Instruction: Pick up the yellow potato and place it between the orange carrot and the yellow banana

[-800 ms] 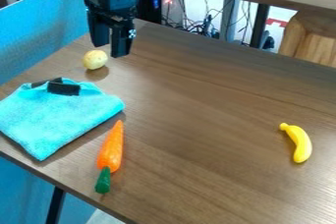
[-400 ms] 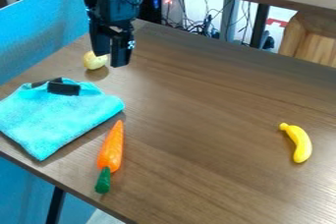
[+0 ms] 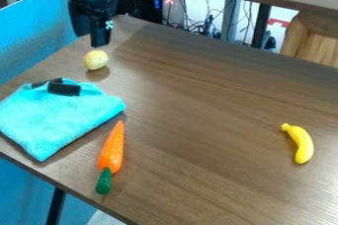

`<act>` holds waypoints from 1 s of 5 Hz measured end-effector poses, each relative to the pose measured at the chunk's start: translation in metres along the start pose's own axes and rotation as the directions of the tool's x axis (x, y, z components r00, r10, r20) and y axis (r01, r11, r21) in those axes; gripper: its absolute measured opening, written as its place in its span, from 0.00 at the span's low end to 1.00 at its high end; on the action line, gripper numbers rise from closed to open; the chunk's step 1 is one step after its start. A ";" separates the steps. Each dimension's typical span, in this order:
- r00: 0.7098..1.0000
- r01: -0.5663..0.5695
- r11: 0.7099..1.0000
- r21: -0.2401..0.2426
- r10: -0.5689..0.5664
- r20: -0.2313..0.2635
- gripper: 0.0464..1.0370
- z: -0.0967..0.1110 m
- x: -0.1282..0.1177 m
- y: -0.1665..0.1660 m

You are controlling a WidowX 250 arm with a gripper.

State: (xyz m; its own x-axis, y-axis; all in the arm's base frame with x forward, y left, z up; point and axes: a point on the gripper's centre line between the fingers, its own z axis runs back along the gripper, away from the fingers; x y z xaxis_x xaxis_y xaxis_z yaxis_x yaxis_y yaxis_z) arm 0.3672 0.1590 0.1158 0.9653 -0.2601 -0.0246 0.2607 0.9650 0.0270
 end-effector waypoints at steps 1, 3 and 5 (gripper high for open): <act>1.000 -0.004 1.000 -0.001 0.004 -0.030 0.95 -0.006 -0.001 0.017; 0.995 -0.044 0.998 -0.043 0.040 -0.088 0.95 -0.036 0.001 0.047; 0.994 -0.029 0.997 -0.073 0.021 -0.111 0.95 -0.053 0.008 0.053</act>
State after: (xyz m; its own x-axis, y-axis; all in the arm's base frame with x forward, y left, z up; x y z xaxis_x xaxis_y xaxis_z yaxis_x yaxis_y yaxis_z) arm 0.3882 0.2095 0.0643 0.9628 -0.2345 -0.1345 0.2304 0.9720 -0.0451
